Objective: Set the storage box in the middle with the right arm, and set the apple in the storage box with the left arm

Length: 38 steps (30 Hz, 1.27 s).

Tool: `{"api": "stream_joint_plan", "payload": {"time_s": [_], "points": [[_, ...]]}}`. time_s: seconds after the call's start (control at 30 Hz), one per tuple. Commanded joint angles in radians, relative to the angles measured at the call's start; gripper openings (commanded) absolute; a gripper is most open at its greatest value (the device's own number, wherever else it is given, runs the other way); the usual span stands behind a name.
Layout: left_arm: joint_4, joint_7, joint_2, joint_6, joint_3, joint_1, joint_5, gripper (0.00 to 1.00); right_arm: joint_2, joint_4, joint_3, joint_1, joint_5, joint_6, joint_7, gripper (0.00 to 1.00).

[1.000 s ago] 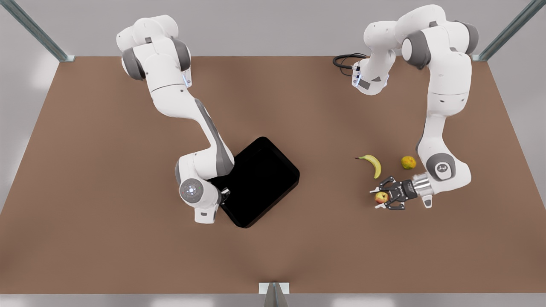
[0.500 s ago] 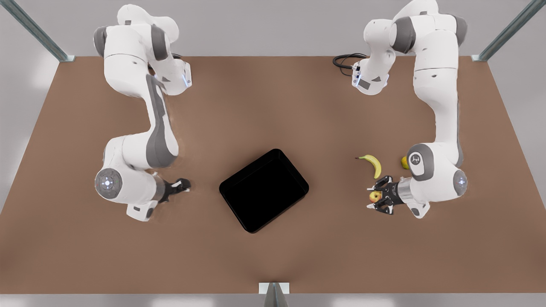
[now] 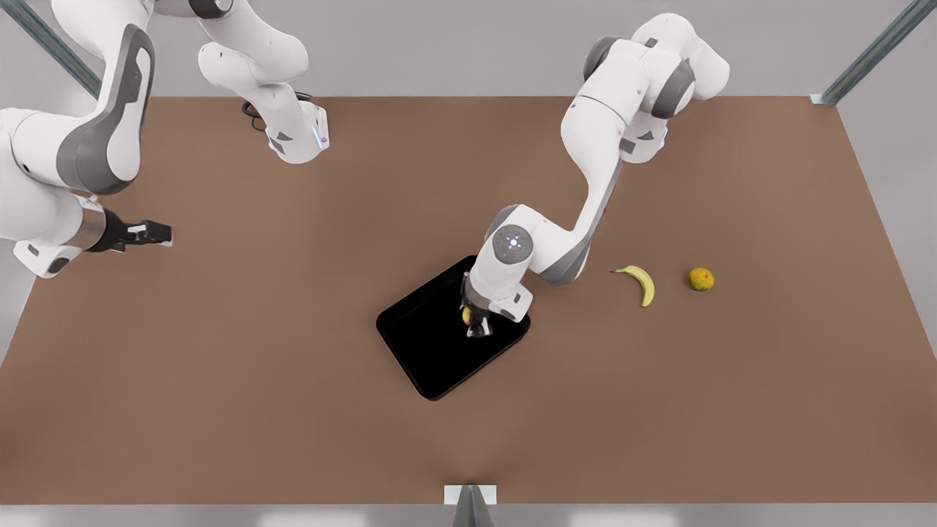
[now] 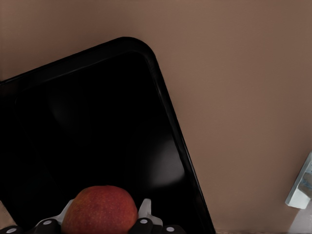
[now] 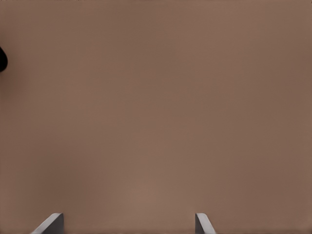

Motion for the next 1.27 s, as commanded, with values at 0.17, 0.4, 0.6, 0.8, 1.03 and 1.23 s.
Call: {"api": "stream_joint_plan", "payload": {"time_s": [0.17, 0.4, 0.6, 0.8, 1.03, 1.23], "points": [[-0.007, 0.007, 0.009, 0.019, -0.010, -0.007, -0.126, 1.00, 0.002, 0.000, 0.000, 0.001, 0.000, 0.000, -0.001, 1.00], [-0.012, 0.373, -0.175, -0.139, 0.234, 0.060, -0.087, 1.00, -0.026, -0.002, 0.038, -0.010, -0.003, 0.000, -0.012, 1.00], [-0.205, 1.769, -0.517, -0.535, 0.257, 0.235, -0.051, 1.00, -0.123, -0.104, 0.093, -0.053, -0.018, 0.086, -0.006, 1.00], [-0.383, 2.373, -0.836, -0.684, -0.094, 0.639, 0.150, 1.00, -0.120, -0.104, 0.093, -0.054, -0.020, 0.078, -0.008, 1.00], [-0.188, 2.397, -0.630, -0.761, -0.110, 0.668, 0.149, 1.00, -0.075, -0.084, 0.080, -0.067, -0.017, 0.098, -0.003, 1.00], [-0.118, 2.402, -0.552, -0.777, -0.123, 0.659, 0.169, 1.00, -0.081, -0.087, 0.083, -0.067, -0.014, 0.092, 0.000, 1.00]]}}
